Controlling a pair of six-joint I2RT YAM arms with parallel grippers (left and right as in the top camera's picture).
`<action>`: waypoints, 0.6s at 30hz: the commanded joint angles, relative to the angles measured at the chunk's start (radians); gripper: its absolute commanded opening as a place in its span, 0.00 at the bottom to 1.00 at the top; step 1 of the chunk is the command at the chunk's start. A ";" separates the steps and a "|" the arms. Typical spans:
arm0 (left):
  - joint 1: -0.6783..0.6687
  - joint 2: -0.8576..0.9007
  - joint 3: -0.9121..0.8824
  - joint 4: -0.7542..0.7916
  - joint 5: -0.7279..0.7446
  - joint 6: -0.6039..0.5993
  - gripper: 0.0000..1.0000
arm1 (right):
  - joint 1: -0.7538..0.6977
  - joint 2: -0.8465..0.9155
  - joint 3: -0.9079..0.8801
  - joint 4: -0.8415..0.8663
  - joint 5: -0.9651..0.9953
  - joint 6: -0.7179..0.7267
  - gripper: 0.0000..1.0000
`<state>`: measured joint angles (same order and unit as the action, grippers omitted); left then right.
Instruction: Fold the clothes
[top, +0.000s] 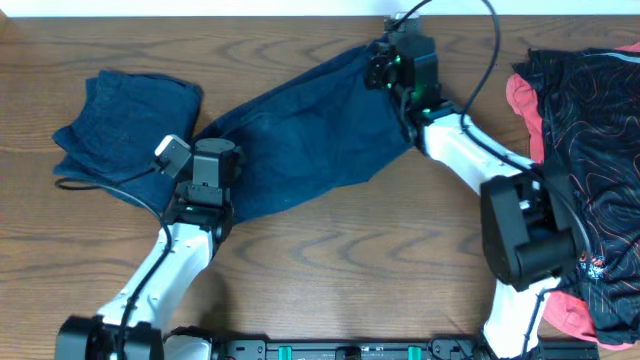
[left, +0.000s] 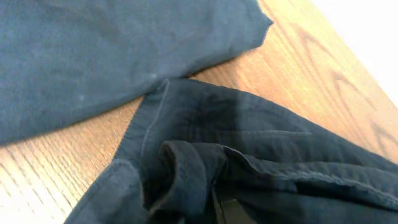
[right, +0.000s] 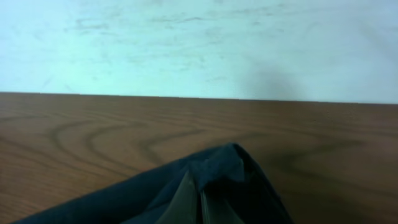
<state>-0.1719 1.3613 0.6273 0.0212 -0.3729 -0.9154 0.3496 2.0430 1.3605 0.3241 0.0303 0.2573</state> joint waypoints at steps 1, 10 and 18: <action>0.010 0.040 0.007 0.014 -0.032 -0.003 0.17 | 0.018 0.057 0.021 0.048 0.003 -0.035 0.01; 0.012 0.122 0.007 0.238 -0.032 0.171 0.62 | 0.006 0.086 0.021 0.071 0.006 -0.035 0.45; 0.082 -0.027 0.037 0.263 0.103 0.393 0.80 | -0.089 -0.183 0.021 -0.233 0.005 -0.018 0.99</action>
<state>-0.1150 1.3968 0.6380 0.3164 -0.3546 -0.6186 0.3103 1.9957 1.3605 0.1501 0.0261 0.2268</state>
